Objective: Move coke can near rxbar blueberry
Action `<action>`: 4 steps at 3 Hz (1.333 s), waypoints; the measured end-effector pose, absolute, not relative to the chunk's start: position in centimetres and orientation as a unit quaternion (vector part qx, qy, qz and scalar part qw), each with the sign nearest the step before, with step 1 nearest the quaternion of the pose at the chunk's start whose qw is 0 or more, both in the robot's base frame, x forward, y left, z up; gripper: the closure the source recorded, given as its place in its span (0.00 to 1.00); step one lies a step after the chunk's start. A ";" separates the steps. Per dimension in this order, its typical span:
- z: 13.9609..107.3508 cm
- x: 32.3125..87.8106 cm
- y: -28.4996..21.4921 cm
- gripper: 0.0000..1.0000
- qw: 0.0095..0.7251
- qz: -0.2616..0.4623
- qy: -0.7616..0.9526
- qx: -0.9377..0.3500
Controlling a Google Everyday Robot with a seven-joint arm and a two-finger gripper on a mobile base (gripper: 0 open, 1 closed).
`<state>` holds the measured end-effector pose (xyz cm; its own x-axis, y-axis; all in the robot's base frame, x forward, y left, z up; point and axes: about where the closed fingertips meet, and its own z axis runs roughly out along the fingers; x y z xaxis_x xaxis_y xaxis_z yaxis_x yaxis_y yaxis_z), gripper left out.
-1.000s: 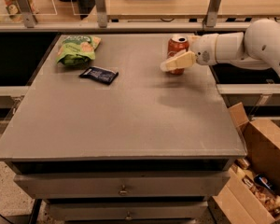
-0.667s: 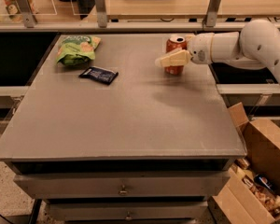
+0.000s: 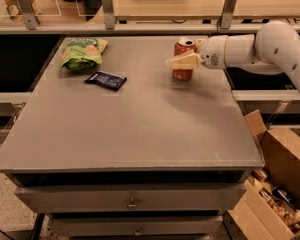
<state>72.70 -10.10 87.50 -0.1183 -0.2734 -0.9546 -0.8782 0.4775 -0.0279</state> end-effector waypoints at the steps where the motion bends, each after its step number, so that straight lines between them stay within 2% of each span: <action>1: 87.8 72.8 -10.3 0.87 0.518 0.296 0.686 -0.416; 2: 88.9 72.7 -8.2 1.00 0.517 0.312 0.670 -0.432; 4: 90.0 70.8 -1.3 1.00 0.499 0.359 0.629 -0.476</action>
Offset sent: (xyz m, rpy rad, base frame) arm -0.0038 0.0452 0.0345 0.0436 -0.0332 0.1270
